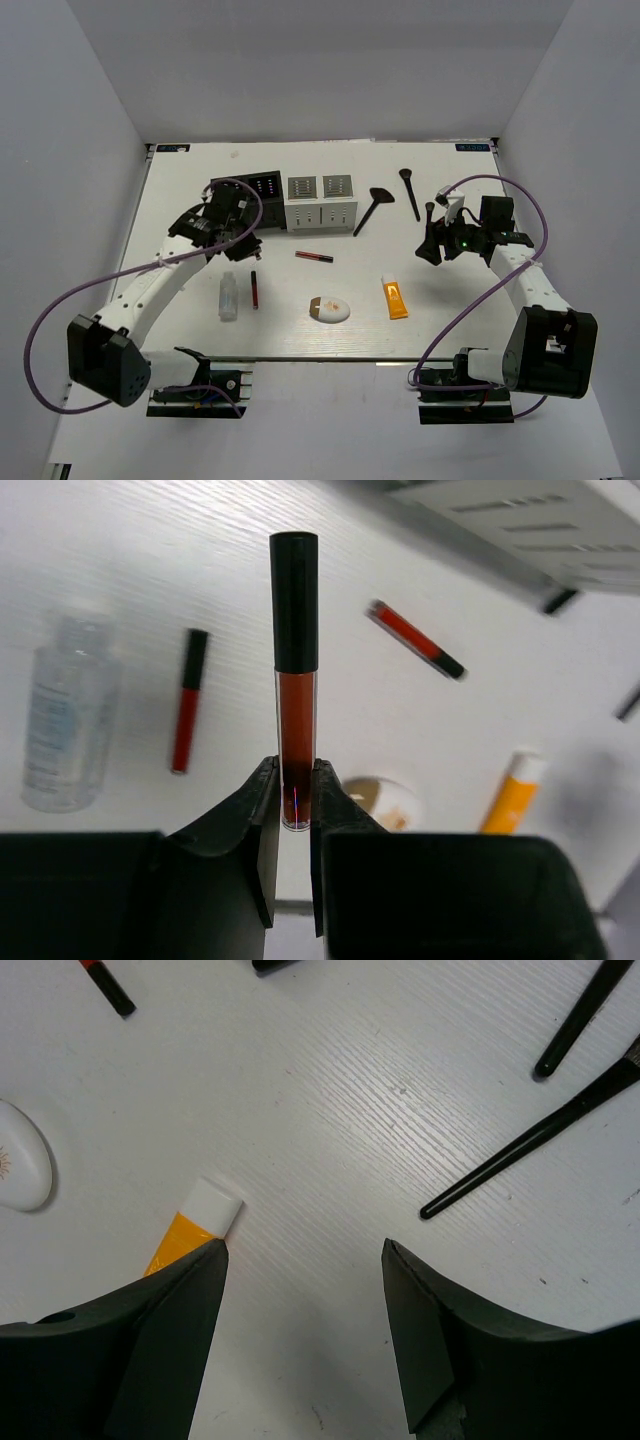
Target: Organize the makeup
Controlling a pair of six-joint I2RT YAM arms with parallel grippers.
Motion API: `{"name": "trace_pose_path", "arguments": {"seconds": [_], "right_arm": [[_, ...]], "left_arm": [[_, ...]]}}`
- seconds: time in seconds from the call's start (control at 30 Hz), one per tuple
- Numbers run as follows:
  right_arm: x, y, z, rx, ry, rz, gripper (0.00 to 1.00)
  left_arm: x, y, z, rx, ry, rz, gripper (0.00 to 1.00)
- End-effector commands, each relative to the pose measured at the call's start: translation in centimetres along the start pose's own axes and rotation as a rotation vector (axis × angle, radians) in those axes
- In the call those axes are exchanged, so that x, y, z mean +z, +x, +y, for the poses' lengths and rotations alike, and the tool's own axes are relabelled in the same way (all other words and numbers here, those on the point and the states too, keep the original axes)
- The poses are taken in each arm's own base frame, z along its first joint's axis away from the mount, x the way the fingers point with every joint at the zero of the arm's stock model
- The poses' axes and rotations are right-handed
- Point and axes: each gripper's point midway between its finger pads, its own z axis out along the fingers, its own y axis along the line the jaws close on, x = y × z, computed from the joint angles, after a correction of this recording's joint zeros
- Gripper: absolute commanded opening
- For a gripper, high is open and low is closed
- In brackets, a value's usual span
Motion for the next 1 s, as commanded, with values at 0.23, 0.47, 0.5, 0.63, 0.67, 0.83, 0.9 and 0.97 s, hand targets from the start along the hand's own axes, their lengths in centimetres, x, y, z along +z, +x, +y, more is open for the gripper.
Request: {"name": "trace_pose_path", "arguments": {"seconds": [0.23,0.47,0.5,0.63,0.67,0.83,0.9,0.97], "right_arm": [[0.1,-0.3,0.4,-0.006,-0.028,-0.025,0.69],[-0.1,-0.1,0.8,-0.012,-0.032,-0.032,0.69],[-0.1,-0.1,0.9,-0.012,-0.033,-0.033,0.69],[-0.2,0.1,1.1,-0.014,-0.032,-0.035,0.69],[-0.2,0.2,1.2,-0.013,-0.034,-0.035,0.69],[-0.2,0.3,1.2,-0.011,-0.031,-0.041,0.69],[-0.1,0.4,1.3,-0.005,-0.035,-0.039,0.69],[-0.1,0.4,1.3,-0.008,-0.034,-0.042,0.69]], "left_arm": [[-8.0,-3.5,-7.7,-0.059,0.398,-0.063,0.00],[-7.2,-7.3,-9.6,-0.286,0.416,-0.114,0.00],[-7.0,-7.9,-9.9,-0.308,0.435,-0.127,0.00],[-5.6,-10.8,-9.3,-0.459,0.436,-0.148,0.00],[-5.7,-11.6,-9.4,-0.486,0.452,-0.160,0.00],[-5.0,-14.8,-7.9,-0.689,0.489,-0.168,0.00],[-4.0,-15.2,-7.4,-0.764,0.502,-0.144,0.00],[-2.7,-15.2,-6.8,-0.847,0.521,-0.097,0.00]]}}
